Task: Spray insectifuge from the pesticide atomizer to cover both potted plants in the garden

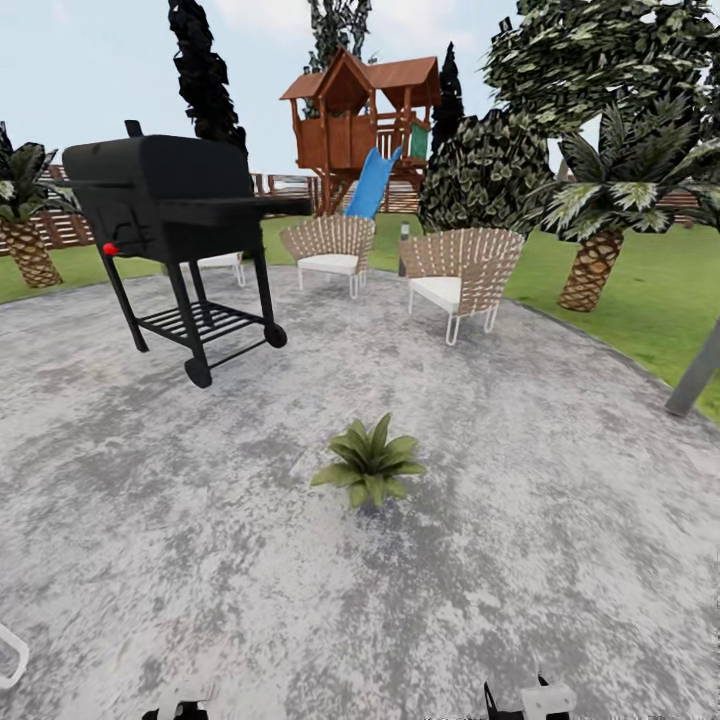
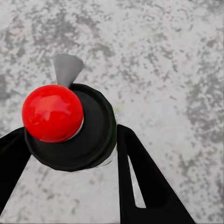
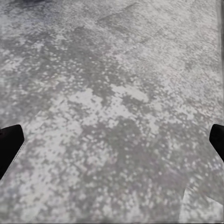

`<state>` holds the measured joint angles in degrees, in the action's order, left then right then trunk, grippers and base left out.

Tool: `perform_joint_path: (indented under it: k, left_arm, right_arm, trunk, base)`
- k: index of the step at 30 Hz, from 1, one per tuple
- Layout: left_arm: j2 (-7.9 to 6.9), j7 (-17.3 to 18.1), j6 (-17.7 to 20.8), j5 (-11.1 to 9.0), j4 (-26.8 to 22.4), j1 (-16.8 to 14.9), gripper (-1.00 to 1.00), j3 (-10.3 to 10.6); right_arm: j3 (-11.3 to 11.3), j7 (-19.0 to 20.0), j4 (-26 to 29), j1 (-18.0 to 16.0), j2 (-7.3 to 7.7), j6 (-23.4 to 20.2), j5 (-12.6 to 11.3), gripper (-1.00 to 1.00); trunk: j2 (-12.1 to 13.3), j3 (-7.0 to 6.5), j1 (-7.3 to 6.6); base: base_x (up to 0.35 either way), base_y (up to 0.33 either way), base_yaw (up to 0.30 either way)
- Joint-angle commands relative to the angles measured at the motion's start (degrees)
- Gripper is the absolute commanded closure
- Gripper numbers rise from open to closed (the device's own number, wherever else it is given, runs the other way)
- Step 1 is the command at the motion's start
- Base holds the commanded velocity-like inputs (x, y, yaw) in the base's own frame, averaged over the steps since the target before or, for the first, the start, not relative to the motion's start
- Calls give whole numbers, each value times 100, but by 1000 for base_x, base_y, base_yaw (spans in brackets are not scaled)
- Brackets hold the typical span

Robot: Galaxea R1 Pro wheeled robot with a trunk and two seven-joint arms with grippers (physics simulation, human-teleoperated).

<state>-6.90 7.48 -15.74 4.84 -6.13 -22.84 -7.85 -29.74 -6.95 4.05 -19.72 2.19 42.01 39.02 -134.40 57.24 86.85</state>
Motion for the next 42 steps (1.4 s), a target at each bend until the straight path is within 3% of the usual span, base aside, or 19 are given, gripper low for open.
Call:
perform_joint_path:
  k: [1,15,26,33,36,37,39,41,42]
  left_arm:
    - [1,25,-17,51,3,-2,100,-50]
    - [2,26,-17,52,6,-2,100,-50]
    - [4,31,-23,54,6,-2,100,-49]
    - [-8,116,-11,221,-98,-23,100,58]
    - [-40,230,-3,559,-120,-93,100,261]
    - [-59,1291,30,1566,-492,-114,100,633]
    - [-69,2158,54,2153,-893,-115,100,670]
    - [-79,2897,80,2545,-1310,-122,100,676]
    - [-88,3921,327,2832,-1935,-175,100,679]
  right_arm:
    - [-14,-52,-9,-6,1,14,62,-100]
    - [-14,-52,-9,-6,1,12,62,-100]
    - [-14,-49,-18,-6,-8,9,62,-100]
    - [-8,-26,7,-6,0,3,88,-100]
    - [129,-13,115,-6,1,0,337,-100]
    - [725,797,918,2,8,-79,1393,-100]
    - [783,1973,1253,-33,22,-315,1533,-100]
    - [797,2935,1602,-115,34,-617,1559,-100]
    - [804,3861,2100,-224,36,-919,1564,-100]
  trunk:
    - [-2,0,-1]
    - [-2,-48,-1]
    - [-2,-49,-1]
    - [-2,-49,-1]
    - [-2,-49,-1]
    - [-2,-49,-1]
    - [-2,-49,-1]
    - [-2,-49,-1]
    - [-2,-49,-1]
  base:
    - [0,321,-268]
    - [104,293,-263]
    - [277,175,-20]
    - [121,31,0]
    - [7,1,0]
    - [0,0,0]
    - [0,0,0]
    - [0,0,0]
    - [0,0,0]
